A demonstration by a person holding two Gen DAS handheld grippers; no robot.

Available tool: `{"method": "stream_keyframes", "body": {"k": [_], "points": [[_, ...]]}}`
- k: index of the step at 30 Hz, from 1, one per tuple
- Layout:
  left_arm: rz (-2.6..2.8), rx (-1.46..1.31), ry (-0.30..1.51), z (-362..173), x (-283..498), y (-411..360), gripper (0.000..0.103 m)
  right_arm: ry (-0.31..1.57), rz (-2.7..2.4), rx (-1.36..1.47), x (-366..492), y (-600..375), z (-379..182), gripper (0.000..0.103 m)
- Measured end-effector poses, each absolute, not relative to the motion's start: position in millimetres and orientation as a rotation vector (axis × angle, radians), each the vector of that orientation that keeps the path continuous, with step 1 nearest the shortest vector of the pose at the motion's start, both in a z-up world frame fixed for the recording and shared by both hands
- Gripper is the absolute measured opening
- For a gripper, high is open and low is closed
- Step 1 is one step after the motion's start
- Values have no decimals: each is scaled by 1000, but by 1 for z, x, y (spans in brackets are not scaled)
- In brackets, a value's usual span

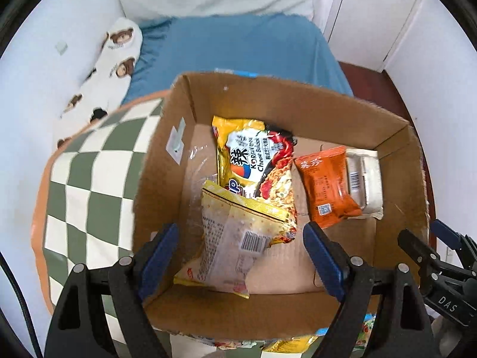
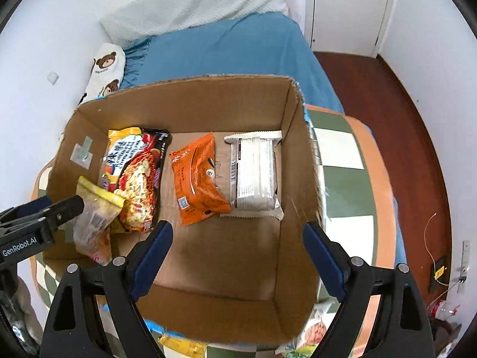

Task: Organize snacks
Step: 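Carry the bag and bar into the box and open both tools, then grasp the yellow packet with the left tool while the right tool grasps the green candy bag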

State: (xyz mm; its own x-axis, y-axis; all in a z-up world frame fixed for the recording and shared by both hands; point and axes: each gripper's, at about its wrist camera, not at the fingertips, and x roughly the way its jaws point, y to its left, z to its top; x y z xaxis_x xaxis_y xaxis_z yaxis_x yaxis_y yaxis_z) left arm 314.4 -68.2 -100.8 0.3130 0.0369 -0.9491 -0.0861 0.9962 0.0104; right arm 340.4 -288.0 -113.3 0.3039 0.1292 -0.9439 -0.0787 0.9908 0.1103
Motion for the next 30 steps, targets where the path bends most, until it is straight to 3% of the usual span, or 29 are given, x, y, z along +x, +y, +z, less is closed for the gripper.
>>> {"method": "stream_keyframes", "body": {"k": [20, 25, 30], "points": [[50, -47, 1059, -24, 208, -86, 85, 1048, 176, 123, 228, -301, -10, 91], [59, -55, 1133, -51, 192, -85, 85, 1139, 159, 194, 204, -320, -35, 91], [-2, -28, 1332, -123, 184, -104, 85, 1291, 75, 288, 187, -361, -94, 91]]}}
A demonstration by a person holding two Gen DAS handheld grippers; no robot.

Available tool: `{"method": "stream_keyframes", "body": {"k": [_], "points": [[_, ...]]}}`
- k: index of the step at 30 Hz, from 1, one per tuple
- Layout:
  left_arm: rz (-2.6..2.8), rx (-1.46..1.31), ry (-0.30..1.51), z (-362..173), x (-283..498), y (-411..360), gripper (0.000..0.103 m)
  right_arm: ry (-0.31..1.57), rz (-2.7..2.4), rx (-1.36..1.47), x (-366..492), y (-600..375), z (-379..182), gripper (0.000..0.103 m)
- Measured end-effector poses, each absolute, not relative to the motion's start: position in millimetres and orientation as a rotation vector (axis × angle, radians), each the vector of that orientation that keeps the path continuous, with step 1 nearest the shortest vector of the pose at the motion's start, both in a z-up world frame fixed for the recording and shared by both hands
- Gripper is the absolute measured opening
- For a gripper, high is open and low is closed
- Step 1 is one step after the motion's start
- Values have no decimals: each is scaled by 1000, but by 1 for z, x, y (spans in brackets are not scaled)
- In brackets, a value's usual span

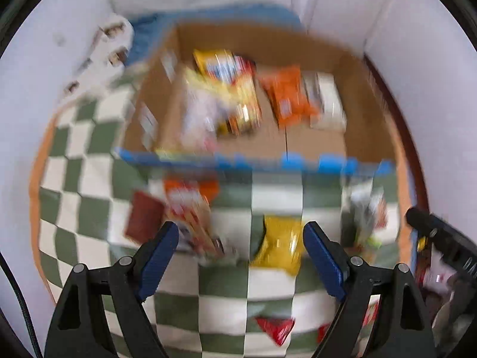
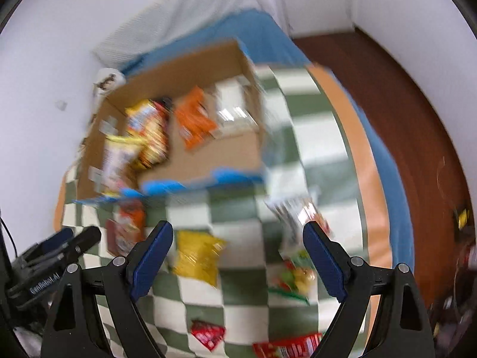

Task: Organize snacks
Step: 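Grasp the yellow packet with the left tool while the right tool grasps the green candy bag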

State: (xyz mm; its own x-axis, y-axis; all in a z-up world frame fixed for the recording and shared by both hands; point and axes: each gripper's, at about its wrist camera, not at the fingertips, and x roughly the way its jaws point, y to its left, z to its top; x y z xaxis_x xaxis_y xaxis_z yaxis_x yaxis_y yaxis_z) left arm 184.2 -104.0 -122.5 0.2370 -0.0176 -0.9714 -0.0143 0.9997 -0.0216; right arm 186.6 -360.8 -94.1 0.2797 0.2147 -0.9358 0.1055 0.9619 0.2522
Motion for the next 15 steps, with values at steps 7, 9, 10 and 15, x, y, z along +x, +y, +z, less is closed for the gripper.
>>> {"method": "stream_keyframes", "body": {"k": [7, 9, 10, 15], "points": [[-86, 26, 1555, -218, 187, -147, 85, 1487, -49, 405, 164, -409, -184, 91], [-104, 42, 1590, -235, 192, -159, 85, 1527, -73, 435, 159, -414, -207, 91], [-104, 52, 1602, -242, 194, -164, 85, 1541, -83, 443, 158, -415, -215, 91], [-113, 93, 1632, -269, 201, -182, 82, 1590, -100, 471, 156, -413, -254, 66]]}}
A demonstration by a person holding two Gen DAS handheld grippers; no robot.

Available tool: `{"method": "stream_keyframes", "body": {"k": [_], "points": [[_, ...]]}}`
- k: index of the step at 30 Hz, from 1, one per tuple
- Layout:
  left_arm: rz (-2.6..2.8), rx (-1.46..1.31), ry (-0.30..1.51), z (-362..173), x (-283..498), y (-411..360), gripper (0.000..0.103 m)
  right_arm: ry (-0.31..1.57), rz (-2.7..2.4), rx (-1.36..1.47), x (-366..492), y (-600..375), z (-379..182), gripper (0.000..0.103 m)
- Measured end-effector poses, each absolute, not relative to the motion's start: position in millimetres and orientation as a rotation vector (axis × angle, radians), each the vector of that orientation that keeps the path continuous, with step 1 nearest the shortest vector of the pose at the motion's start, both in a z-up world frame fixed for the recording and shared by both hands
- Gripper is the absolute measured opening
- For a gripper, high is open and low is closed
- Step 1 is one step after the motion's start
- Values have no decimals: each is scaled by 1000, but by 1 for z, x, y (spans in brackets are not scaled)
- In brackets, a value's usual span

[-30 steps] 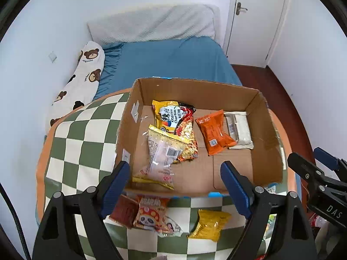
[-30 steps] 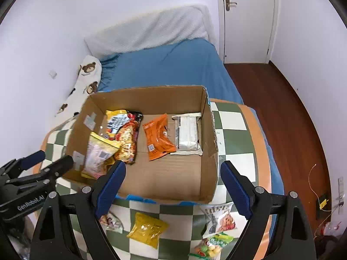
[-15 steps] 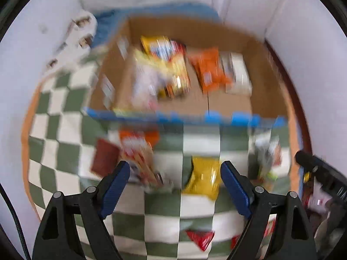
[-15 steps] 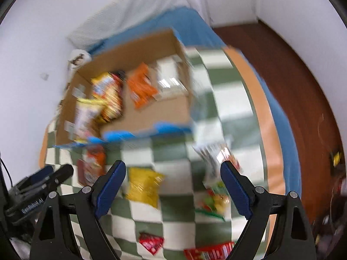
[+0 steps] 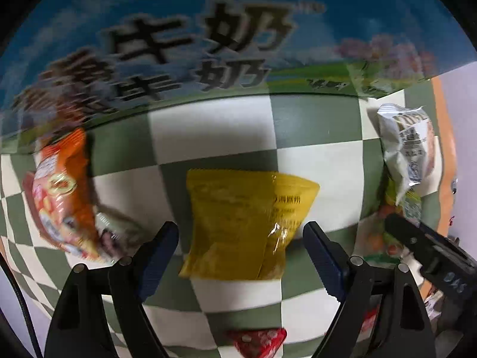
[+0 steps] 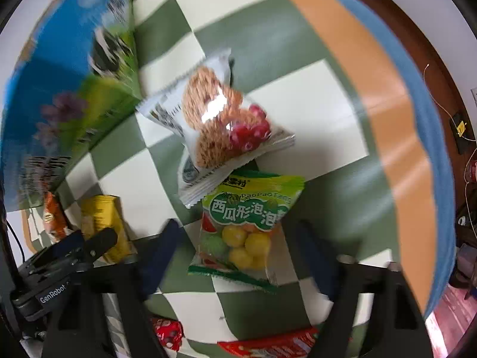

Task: Organize snacks
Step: 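Grasp the yellow packet with the left tool while the right tool grasps the green candy bag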

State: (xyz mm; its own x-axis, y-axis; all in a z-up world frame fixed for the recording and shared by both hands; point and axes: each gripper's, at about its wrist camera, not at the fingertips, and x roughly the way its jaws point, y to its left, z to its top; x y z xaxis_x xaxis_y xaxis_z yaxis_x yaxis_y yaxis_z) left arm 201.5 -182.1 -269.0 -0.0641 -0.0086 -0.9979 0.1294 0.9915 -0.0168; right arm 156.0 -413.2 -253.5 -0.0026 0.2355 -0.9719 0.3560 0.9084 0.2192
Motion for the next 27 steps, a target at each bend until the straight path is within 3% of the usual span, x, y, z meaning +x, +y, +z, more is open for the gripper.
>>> {"method": "stream_keyframes", "body": {"k": [1, 4, 16, 23, 27], "points": [[-111, 100, 1632, -272, 201, -184, 68, 1602, -105, 457, 155, -411, -260, 61], [-101, 88, 1632, -276, 193, -183, 58, 1577, -95, 394, 151, -402, -260, 58], [-68, -76, 1750, -293, 130, -142, 60, 1641, 126, 87, 115, -333, -260, 55], [-99, -44, 1777, -306, 131, -152, 61, 1685, 100, 139, 123, -327, -270, 61], [-85, -35, 1739, -301, 134, -166, 56, 1690, 87, 140, 130, -331, -271, 61]]}}
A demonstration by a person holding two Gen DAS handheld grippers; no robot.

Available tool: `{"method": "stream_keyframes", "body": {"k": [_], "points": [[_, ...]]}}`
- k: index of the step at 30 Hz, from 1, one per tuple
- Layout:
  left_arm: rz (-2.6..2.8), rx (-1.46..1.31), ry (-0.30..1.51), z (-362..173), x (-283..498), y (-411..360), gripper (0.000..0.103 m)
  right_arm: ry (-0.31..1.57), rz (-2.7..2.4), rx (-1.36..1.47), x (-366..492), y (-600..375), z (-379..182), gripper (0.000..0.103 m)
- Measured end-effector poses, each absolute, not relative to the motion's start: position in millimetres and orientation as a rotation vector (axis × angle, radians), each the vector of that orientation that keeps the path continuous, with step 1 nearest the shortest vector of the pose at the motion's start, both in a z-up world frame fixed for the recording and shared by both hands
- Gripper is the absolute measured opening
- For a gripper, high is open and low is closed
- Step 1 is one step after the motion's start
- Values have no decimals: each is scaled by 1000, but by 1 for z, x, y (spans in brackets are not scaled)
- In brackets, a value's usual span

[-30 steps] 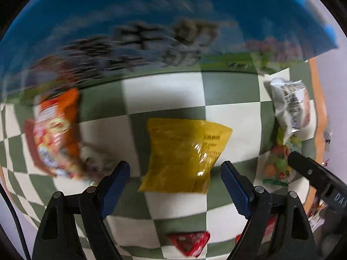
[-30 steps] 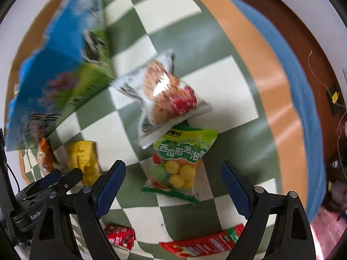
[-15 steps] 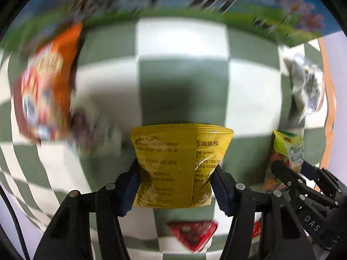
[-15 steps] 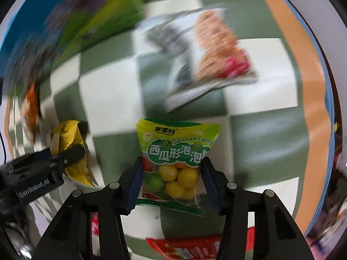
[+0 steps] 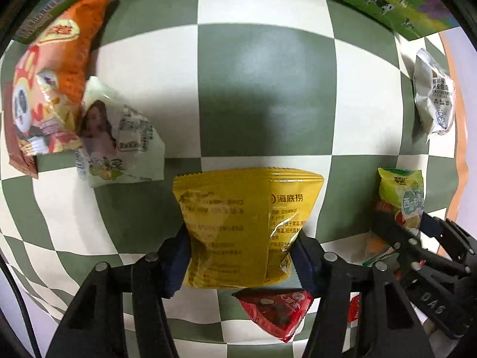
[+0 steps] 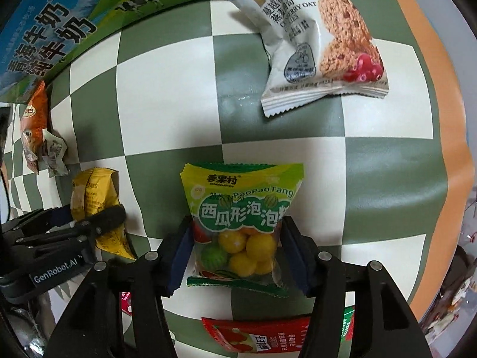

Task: Organize snacks
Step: 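Grasp the yellow packet with the left tool while the right tool grasps the green candy bag, then carry both packets into the box, open both tools and lift away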

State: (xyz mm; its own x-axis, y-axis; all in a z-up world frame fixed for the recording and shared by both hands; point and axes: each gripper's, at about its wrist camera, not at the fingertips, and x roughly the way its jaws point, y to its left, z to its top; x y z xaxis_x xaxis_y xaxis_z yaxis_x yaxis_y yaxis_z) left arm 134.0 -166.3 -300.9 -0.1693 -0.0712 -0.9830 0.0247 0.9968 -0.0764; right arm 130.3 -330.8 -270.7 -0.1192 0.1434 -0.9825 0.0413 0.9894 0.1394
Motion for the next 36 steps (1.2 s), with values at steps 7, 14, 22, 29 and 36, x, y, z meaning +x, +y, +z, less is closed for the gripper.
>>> {"method": "stream_keyframes", "body": {"k": [7, 14, 22, 29, 36], "points": [[-72, -34, 1716, -291, 116, -175, 51, 1649, 57, 99, 109, -323, -277, 53], [-155, -85, 1705, -244, 133, -163, 51, 1634, 75, 179, 103, -339, -256, 52], [-242, -191, 1553, -145, 151, -156, 51, 1532, 162, 290, 116, -352, -181, 52], [-277, -262, 1415, -65, 218, -140, 51, 1356, 269, 339, 178, -348, -80, 52], [-232, -307, 1466, -79, 298, -121, 52, 1236, 268, 221, 257, -288, -64, 52]]}}
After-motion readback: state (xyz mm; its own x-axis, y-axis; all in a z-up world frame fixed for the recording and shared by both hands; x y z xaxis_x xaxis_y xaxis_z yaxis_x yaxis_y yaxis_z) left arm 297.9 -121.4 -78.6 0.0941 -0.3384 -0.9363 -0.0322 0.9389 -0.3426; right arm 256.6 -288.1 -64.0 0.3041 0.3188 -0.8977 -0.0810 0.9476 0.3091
